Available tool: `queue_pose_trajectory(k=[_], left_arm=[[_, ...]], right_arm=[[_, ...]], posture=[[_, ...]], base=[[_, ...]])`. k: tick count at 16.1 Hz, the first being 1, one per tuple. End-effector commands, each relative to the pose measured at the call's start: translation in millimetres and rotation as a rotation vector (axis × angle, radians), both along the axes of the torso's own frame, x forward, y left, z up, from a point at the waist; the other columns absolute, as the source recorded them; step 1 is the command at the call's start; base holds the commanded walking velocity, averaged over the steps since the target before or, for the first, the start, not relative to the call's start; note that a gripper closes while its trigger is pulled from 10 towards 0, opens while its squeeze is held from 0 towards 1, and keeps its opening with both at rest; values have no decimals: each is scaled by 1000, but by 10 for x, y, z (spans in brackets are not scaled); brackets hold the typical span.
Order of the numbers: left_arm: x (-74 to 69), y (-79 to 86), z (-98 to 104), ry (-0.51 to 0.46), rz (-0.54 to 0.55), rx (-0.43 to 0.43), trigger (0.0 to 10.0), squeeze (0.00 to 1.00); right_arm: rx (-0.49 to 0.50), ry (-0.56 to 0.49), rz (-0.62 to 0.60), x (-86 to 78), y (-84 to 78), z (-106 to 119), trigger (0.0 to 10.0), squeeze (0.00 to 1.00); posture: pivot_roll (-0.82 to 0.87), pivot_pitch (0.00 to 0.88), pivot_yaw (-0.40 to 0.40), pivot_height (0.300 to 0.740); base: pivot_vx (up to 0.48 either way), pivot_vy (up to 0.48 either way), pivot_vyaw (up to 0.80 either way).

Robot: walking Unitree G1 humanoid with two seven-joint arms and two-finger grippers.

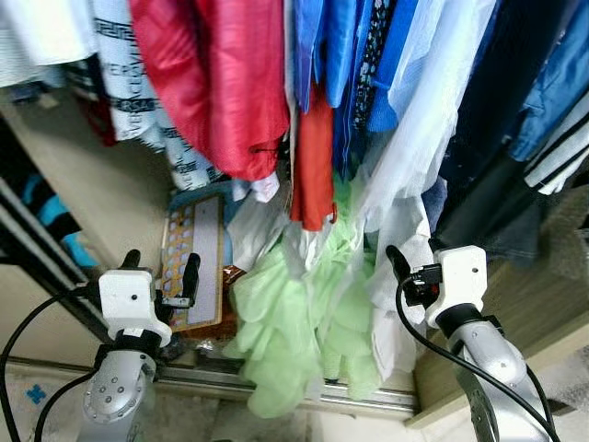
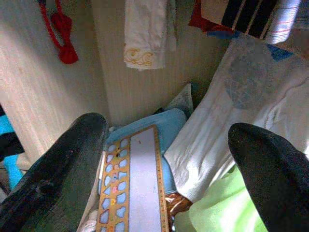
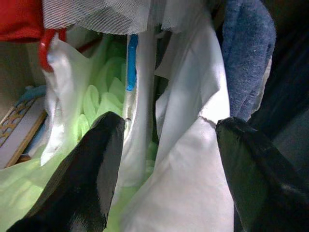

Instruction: Clean up the room

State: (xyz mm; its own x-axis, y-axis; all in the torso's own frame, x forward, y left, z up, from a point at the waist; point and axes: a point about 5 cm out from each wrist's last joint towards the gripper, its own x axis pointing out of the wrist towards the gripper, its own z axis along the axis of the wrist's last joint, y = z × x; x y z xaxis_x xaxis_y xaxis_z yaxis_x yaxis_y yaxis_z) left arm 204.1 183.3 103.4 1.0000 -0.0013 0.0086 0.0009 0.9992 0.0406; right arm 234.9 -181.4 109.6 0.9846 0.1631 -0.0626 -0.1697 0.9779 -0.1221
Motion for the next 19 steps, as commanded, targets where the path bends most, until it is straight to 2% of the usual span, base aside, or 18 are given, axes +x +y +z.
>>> queue_pose_trajectory(k=[1,6,9,12,16,19], left_arm=[[2,1,-11,7,2,4,10000,0],[-24,53,-34,4,9,6,10000,0],[-34,82,-30,-9,20,-23,10000,0],[-66,99,-52,-5,26,-22,10000,0],[-104,116,-55,-6,35,-25,10000,0],[-125,115,-72,-1,55,-39,10000,0]], right_arm=[[-1,-5,2,10,-3,23,10000,0],[24,-4,-22,15,9,18,10000,0],[12,-15,-26,22,19,27,10000,0],[14,-15,-63,10,0,8,10000,0],[23,-46,-115,22,-31,98,10000,0],[2,-35,-108,6,-61,59,10000,0]], posture=[[-71,0,9,740],[-66,0,10,740],[-66,0,12,740],[-63,0,14,740],[-59,0,9,740],[-53,0,-1,740]], base=[[0,0,0],[0,0,0],[0,0,0],[0,0,0],[0,0,0],[0,0,0]])
